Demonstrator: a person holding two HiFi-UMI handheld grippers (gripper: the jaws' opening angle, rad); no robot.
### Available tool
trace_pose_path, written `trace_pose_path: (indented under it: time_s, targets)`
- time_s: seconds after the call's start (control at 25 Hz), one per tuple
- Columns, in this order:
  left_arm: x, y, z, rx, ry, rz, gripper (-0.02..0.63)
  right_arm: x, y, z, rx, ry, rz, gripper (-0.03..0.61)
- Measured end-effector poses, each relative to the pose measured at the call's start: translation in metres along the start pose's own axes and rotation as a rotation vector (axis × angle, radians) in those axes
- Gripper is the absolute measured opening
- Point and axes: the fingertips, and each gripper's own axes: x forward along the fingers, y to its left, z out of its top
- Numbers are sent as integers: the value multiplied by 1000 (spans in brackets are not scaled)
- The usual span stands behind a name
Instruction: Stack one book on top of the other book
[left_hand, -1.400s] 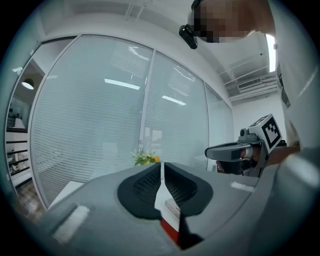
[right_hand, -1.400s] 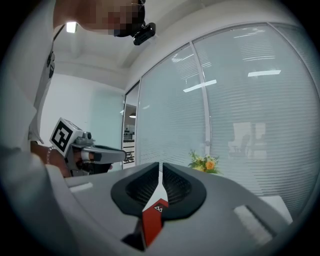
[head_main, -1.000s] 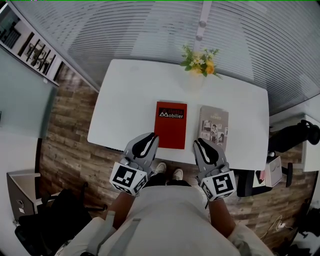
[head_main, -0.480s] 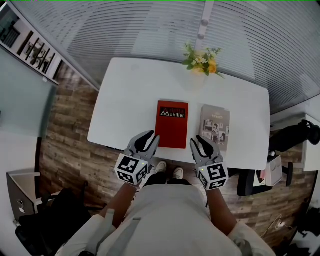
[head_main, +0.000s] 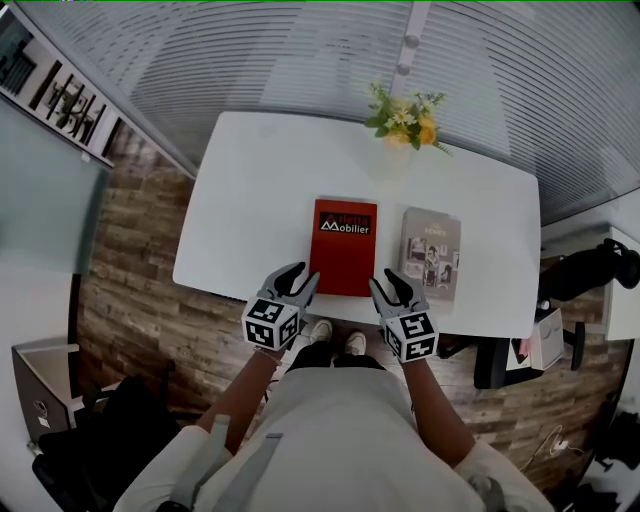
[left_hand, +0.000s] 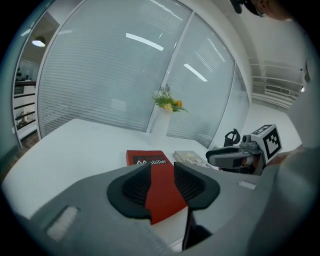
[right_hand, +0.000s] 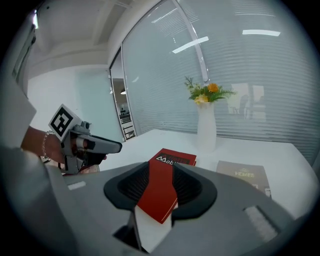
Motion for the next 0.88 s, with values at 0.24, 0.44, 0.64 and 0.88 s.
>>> trace_pose_path:
  time_s: [0.24,0.44,0.64,0.88]
  targets:
    - [17,12,-29,-43,71,-10,184,22,-7,-30,41,69,7,179]
    - [31,26,-54,-74,127,12,233,36,-9,-49,101,115,23,216]
    - [47,32,-77,-129,182,-4,252,51,-13,-66,147,165,14,218]
    - [61,37,-91,-198,200,-15,264,67,-18,-82,163,203,4,253]
